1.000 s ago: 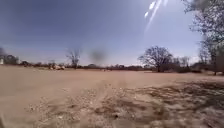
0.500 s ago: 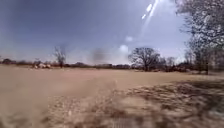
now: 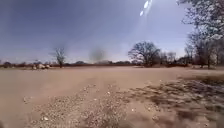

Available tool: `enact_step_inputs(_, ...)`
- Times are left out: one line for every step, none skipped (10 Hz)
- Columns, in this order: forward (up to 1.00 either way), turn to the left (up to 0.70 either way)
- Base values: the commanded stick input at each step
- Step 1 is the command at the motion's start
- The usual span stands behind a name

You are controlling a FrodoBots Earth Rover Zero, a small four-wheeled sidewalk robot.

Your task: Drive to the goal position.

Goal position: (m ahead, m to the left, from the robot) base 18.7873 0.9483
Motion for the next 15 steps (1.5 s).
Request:
enact_step_inputs(1.0, -0.16)
enact_step_inputs(1.0, -0.27)
enact_step_inputs(1.0, -0.27)
enact_step_inputs(1.0, -0.27)
enact_step_inputs(1.0, -0.16)
enact_step_inputs(1.0, -0.03)
enact_step_inputs(1.0, 0.0)
enact_step_inputs(1.0, 0.0)
enact_step_inputs(1.0, 0.0)
enact_step_inputs(1.0, 0.0)
enact_step_inputs(1.0, 0.0)
enact_step_inputs(1.0, 0.0)
enact_step_inputs(1.0, 0.0)
enact_step_inputs(1.0, 0.0)
enact_step_inputs(1.0, 0.0)
